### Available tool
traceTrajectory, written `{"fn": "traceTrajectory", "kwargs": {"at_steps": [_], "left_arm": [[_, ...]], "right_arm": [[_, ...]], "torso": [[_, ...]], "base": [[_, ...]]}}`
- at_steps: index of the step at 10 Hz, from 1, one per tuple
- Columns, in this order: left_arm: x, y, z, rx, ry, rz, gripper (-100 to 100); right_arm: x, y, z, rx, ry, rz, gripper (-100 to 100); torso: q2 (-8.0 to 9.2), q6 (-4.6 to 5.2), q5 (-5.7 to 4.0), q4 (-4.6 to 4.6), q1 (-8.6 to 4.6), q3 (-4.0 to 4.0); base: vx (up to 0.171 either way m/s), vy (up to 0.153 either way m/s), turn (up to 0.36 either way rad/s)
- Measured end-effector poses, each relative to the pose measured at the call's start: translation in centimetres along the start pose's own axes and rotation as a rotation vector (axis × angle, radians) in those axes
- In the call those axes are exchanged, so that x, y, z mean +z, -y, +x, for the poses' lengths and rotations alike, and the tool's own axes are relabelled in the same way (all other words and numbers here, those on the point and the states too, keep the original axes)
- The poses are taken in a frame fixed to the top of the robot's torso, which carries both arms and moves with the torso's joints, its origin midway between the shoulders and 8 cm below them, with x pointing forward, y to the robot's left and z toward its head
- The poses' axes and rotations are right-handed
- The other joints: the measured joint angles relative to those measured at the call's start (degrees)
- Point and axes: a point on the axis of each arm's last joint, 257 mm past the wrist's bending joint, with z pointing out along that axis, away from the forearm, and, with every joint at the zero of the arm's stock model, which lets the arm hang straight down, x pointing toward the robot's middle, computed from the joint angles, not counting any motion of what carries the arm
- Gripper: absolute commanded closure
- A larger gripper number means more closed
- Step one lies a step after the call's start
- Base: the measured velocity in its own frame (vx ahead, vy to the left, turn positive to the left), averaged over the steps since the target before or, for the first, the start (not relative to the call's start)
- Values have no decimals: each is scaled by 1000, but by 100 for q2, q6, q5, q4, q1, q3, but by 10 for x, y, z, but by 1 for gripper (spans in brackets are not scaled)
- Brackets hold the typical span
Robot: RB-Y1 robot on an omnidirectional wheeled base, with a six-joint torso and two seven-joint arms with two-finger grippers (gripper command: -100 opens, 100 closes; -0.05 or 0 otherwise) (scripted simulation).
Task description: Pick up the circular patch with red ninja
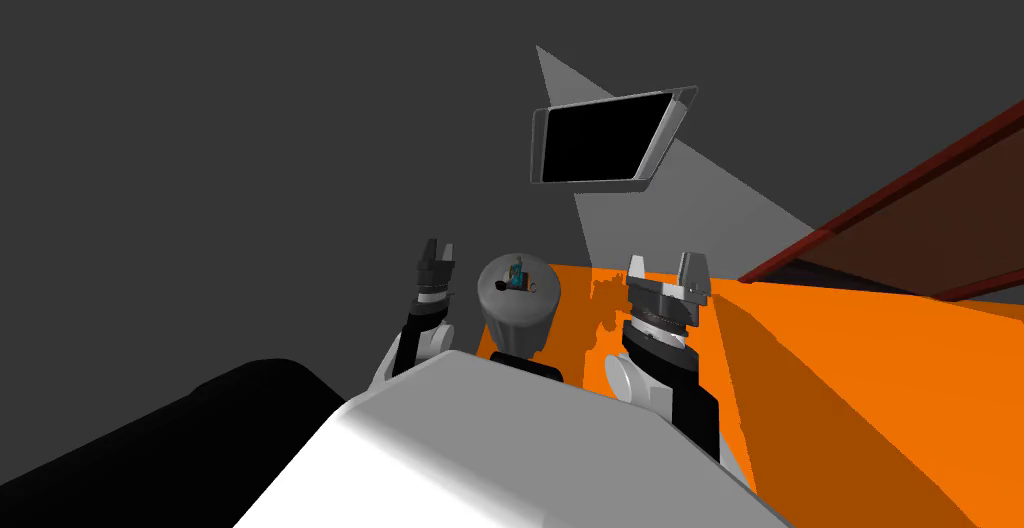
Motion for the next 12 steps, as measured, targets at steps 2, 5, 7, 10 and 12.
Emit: {"fn": "traceTrajectory", "kwargs": {"at_steps": [2,5,7,10,12], "left_arm": [[1,-17,-4,13,-8,-49,-100],[-3,-46,-15,36,-13,-145,-100],[-5,-65,-19,48,-13,-197,-100],[-12,-89,-32,70,-7,-283,-100],[-15,-111,-42,86,-1,-345,-100]], "right_arm": [[0,0,0,0,0,0,0],[0,0,0,0,0,0,0],[0,0,0,0,0,0,0],[0,0,0,0,0,0,0],[0,0,0,0,0,0,0]], "torso": [[12,2,-1,3,-3,7],[13,-1,0,3,1,7],[10,0,0,2,0,6],[11,2,0,2,-2,6],[11,2,0,2,1,6]], "base": [[-41,-10,-223],[-33,-6,-158],[-26,-7,-161],[-27,-6,-135],[-28,-7,-179]]}}
